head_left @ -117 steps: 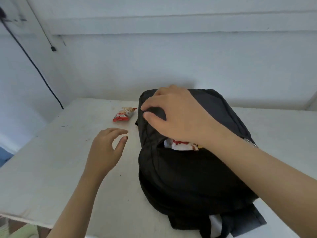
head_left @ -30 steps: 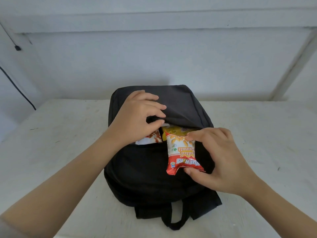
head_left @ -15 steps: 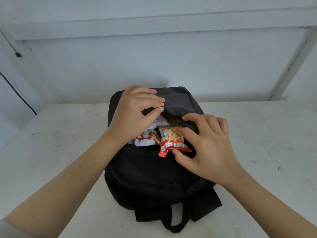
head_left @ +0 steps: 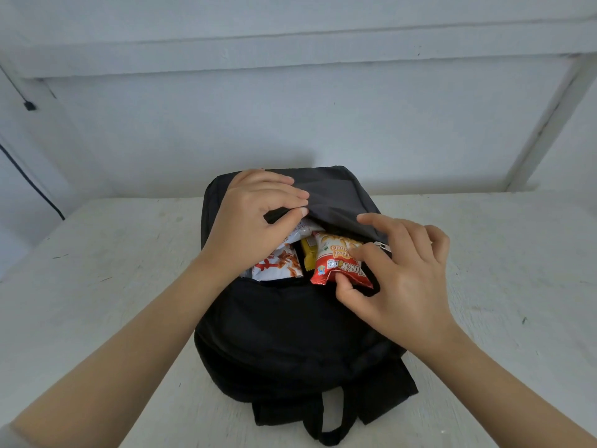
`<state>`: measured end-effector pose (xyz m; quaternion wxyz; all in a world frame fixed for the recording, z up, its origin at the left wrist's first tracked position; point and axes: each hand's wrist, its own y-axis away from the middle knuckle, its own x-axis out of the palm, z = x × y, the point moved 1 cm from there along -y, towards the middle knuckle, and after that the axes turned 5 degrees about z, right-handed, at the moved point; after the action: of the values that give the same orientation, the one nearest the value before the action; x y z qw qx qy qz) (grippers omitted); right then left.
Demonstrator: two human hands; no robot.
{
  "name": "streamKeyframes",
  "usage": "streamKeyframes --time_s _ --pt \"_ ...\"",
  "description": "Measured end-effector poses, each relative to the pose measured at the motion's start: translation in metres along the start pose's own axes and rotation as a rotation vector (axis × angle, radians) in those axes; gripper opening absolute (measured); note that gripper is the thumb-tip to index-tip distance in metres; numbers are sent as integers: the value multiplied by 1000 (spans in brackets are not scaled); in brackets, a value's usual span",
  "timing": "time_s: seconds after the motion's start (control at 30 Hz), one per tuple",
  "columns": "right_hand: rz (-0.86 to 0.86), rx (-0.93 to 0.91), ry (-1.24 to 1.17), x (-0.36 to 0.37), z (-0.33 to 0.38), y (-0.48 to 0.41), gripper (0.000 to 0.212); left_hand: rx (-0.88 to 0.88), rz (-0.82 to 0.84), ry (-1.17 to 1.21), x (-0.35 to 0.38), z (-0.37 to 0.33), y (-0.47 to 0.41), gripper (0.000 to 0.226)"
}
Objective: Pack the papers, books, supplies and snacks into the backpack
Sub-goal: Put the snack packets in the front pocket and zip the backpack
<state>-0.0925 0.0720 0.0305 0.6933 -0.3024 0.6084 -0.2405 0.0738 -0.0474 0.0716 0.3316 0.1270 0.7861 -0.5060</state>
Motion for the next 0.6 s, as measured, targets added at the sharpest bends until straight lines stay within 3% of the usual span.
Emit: streamKeyframes --time_s 0.33,0.47,0.6 --pt "-35 161 88 5 0 -10 28 -29 -3 11 1 -2 2 18" --pt "-69 213 110 9 -4 -23 44 -30 10 18 2 -2 4 20" --pt "32 292 113 18 -11 -35 59 -56 28 6 4 -1 7 16"
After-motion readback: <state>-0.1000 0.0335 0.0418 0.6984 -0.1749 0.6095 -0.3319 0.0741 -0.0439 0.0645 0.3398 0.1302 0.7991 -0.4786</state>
